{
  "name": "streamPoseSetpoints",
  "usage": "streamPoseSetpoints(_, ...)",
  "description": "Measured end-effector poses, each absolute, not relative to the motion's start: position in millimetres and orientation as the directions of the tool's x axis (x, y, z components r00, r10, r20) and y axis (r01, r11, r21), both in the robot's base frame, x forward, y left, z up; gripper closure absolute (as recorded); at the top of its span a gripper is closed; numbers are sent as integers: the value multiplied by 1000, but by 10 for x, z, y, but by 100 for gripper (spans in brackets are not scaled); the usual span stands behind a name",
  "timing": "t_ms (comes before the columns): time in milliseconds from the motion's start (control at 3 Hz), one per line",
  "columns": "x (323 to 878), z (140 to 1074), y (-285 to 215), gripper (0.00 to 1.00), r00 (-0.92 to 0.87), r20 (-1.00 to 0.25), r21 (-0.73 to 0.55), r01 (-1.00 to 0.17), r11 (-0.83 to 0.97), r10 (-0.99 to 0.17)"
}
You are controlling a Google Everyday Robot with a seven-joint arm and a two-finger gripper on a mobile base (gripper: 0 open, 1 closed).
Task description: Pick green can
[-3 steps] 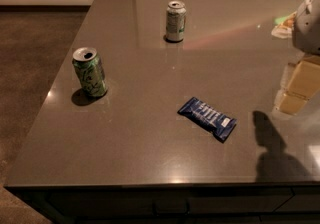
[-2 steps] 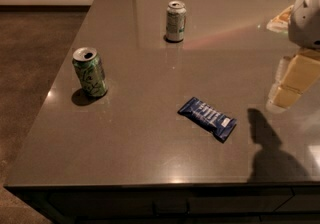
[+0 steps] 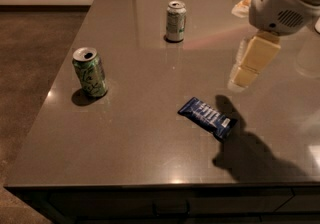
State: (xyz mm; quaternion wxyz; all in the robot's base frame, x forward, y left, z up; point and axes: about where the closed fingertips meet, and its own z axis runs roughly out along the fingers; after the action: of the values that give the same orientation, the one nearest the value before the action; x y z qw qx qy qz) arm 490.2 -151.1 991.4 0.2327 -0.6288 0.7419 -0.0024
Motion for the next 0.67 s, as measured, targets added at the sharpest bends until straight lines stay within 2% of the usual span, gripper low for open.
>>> streamPoseSetpoints(667,5301,9751,-757,0,-72,-406,-287,-936,203,-911)
